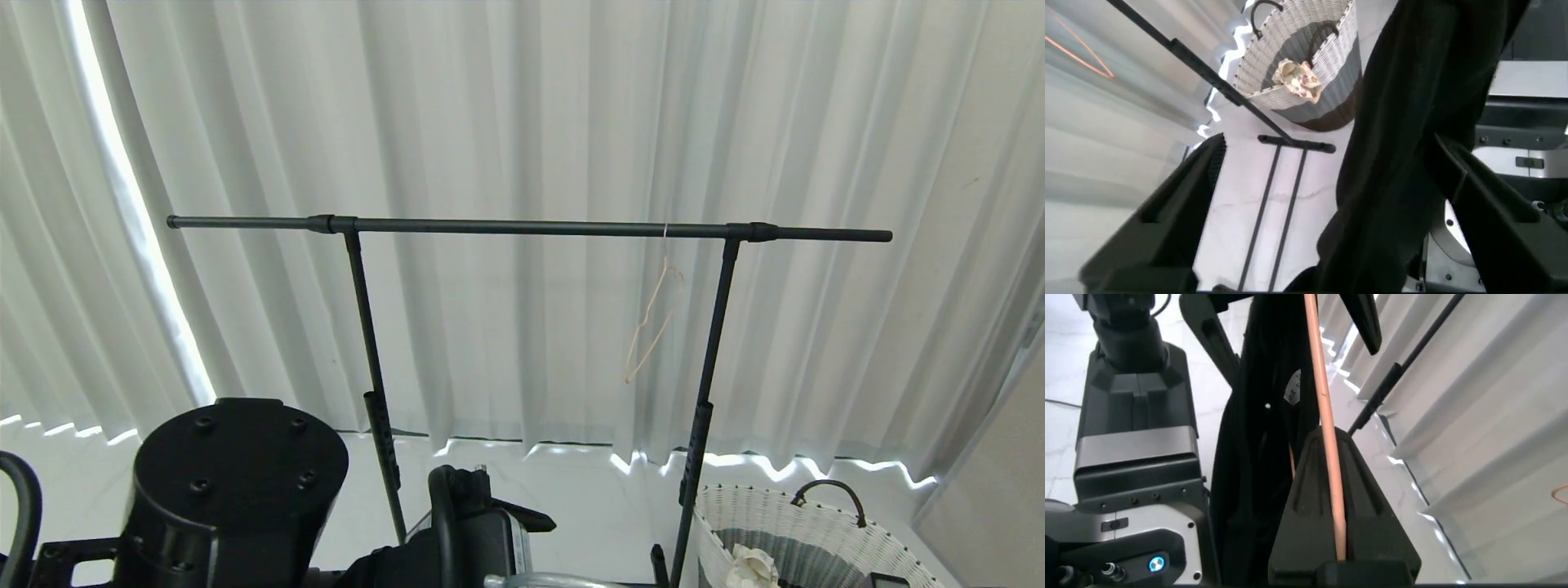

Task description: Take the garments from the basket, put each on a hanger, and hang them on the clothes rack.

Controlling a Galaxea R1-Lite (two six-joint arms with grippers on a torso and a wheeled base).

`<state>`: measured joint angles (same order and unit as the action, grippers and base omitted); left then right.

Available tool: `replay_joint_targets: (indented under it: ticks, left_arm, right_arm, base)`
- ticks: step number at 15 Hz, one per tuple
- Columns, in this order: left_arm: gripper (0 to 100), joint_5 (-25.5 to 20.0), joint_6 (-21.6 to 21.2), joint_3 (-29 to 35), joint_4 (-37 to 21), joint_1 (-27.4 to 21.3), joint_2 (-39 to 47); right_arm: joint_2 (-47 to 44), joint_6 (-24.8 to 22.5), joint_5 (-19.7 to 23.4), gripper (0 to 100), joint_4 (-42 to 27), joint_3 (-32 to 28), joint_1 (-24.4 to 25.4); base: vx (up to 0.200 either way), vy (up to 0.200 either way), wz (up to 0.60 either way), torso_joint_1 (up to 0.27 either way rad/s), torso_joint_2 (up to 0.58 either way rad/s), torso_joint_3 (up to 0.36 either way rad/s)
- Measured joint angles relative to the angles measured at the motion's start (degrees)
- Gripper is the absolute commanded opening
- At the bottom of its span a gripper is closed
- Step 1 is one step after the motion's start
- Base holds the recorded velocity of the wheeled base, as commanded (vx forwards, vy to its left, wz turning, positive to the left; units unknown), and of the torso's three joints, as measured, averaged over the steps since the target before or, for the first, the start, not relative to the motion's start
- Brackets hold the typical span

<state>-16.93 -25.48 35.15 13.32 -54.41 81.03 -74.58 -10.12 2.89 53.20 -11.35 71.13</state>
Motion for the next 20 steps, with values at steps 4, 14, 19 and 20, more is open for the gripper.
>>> replay_joint_targets:
  ticks: [4, 14, 19, 20]
  left_arm:
    - [0, 0.7, -0.1, 0.0, 0.0, 0.1, 0.1]
    - [0, 2.8, 0.9, -1.1, -0.1, 2.4, 0.2]
    - [0, 8.9, 10.8, -1.8, 0.0, 8.2, -0.2]
    - [0, 11.1, 15.1, -1.2, 0.0, 8.5, -0.3]
  right_arm:
    - [-0.3, -0.2, -0.2, 0, 0.1, -0.1, 0.0]
    - [-0.2, -0.6, -3.0, 100, 0.2, 0.8, -0.4]
    - [0.5, 0.4, -4.0, 100, 0.1, 3.1, -0.9]
    - [0.3, 1.9, -3.9, 100, 0.1, 3.6, -1.1]
  base:
    - [0.000, 0.000, 0.00, 0.000, 0.00, 0.000]
    - [0.000, 0.000, 0.00, 0.000, 0.00, 0.000]
    - [0.000, 0.000, 0.00, 0.000, 0.00, 0.000]
    - [0.000, 0.000, 0.00, 0.000, 0.00, 0.000]
